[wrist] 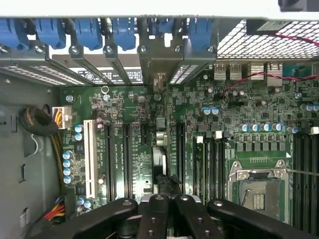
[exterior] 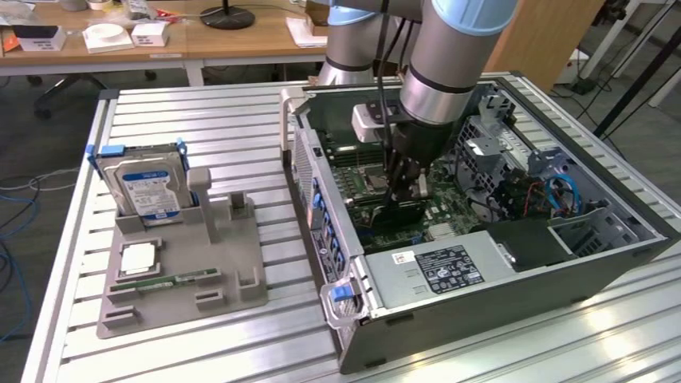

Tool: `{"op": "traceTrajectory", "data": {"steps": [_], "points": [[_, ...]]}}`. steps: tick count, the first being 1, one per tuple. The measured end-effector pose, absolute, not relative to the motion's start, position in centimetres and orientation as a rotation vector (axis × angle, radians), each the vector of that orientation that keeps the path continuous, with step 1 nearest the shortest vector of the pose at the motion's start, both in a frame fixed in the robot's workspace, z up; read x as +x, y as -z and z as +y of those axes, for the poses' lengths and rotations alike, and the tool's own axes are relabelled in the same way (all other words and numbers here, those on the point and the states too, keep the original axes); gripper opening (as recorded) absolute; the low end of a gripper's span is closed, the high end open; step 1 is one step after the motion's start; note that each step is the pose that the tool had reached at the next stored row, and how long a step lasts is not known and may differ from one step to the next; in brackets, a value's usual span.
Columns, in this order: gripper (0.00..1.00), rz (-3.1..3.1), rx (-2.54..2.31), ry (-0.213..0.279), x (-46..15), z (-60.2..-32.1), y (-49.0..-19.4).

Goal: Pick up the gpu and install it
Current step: 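Press down on the gpu until it lock into place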

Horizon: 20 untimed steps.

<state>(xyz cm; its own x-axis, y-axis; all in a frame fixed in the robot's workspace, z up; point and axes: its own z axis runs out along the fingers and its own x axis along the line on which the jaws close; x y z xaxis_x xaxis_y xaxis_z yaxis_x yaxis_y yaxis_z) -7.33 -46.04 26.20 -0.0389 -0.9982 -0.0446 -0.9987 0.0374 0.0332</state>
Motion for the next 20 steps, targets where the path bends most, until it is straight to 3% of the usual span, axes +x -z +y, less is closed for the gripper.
{"op": "traceTrajectory", "data": {"steps": [7, 20], "points": [[0.11, 2.253, -2.169, -0.093, -7.3, -46.0, -26.1], [0.11, 2.253, -2.170, -0.094, -7.3, -46.0, -28.7]]}}
